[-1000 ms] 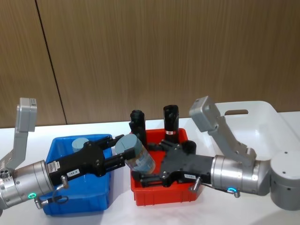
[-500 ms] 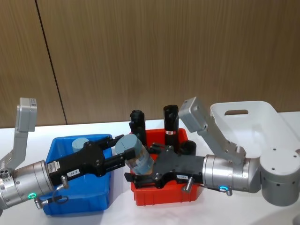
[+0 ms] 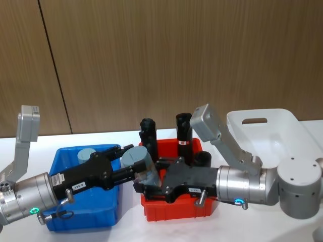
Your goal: Pick the cotton swabs from the blue box and place them into the white box.
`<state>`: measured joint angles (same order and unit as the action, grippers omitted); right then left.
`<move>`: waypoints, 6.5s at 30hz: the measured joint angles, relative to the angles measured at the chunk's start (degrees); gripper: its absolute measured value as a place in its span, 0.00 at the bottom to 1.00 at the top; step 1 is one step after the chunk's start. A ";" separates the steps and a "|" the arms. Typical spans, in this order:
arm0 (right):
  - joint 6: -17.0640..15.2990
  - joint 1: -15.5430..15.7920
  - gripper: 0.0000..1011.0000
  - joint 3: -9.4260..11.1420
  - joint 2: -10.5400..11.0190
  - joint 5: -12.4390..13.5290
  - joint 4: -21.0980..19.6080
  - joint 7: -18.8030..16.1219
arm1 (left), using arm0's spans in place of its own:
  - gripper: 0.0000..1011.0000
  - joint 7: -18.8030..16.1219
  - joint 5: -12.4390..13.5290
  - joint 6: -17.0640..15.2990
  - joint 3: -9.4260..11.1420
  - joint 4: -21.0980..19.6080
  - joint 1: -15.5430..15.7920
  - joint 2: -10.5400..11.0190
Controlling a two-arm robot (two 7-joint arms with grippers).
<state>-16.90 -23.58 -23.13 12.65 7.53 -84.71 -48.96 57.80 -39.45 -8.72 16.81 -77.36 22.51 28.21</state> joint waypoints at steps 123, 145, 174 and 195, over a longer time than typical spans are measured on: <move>4.19 2.26 0.99 10.76 7.40 9.32 12.35 37.04 | 0.99 -8.49 4.06 1.15 1.41 -2.30 -1.29 -0.94; 10.27 14.74 0.99 10.40 6.99 9.08 -3.92 41.65 | 0.99 -24.49 11.96 3.42 4.02 -6.77 -3.85 -2.74; 14.95 24.41 0.99 10.15 6.69 8.92 -16.50 45.19 | 0.99 -46.59 22.83 6.48 7.58 -12.90 -7.33 -5.18; 14.95 24.41 0.99 10.19 6.69 8.93 -16.53 45.16 | 0.99 -57.11 28.00 7.99 9.27 -15.86 -8.97 -6.35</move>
<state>-1.95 0.84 -12.94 19.33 16.46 -101.24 -3.80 0.68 -11.45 -0.73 26.08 -93.22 13.54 21.86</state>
